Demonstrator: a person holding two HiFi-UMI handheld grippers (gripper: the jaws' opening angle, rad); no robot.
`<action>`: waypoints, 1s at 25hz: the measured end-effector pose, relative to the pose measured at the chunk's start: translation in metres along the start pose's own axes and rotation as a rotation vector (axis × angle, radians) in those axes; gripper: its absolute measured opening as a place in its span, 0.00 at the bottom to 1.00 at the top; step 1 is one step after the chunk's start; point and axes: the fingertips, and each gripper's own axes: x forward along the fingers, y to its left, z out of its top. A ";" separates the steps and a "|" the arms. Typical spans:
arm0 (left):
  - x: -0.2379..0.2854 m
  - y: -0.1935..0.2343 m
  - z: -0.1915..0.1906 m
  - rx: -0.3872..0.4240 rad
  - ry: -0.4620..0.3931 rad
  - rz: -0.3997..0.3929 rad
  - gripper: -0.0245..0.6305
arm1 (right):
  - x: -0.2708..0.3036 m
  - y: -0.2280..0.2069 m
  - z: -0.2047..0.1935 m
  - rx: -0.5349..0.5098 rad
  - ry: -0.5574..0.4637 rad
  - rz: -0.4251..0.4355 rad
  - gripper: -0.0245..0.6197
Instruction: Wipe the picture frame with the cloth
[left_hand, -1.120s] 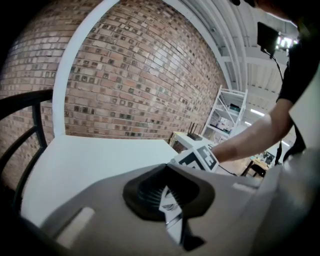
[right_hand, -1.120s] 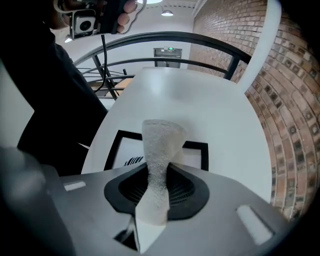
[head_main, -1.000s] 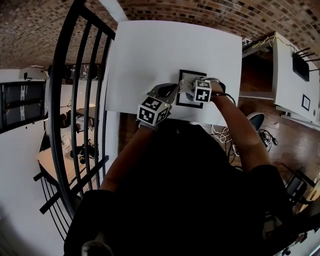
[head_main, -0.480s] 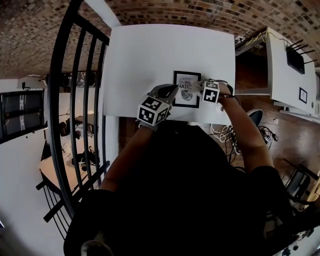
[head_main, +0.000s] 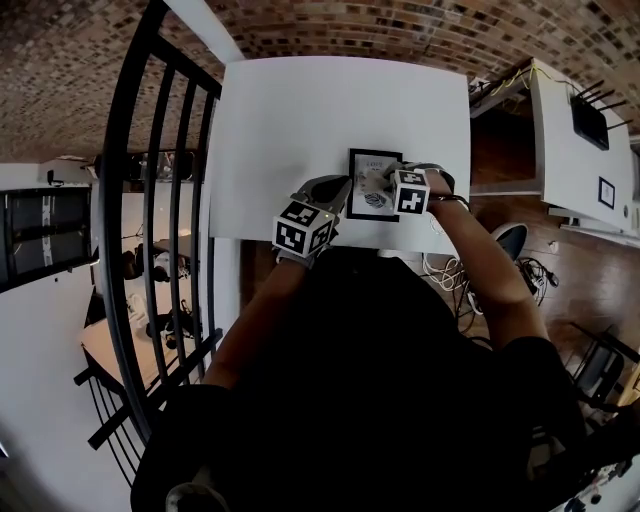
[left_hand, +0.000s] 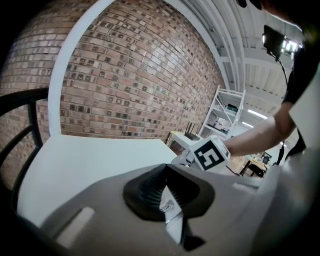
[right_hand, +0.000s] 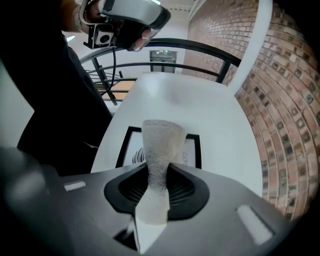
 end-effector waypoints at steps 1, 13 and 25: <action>-0.001 0.001 0.000 -0.002 -0.002 0.005 0.04 | 0.001 0.003 0.011 -0.020 -0.011 0.006 0.18; -0.011 0.011 -0.002 -0.020 -0.012 0.028 0.04 | 0.045 0.044 0.038 -0.134 0.046 0.097 0.18; 0.003 0.005 -0.002 -0.005 0.002 -0.014 0.04 | 0.030 0.050 -0.010 -0.039 0.091 0.087 0.18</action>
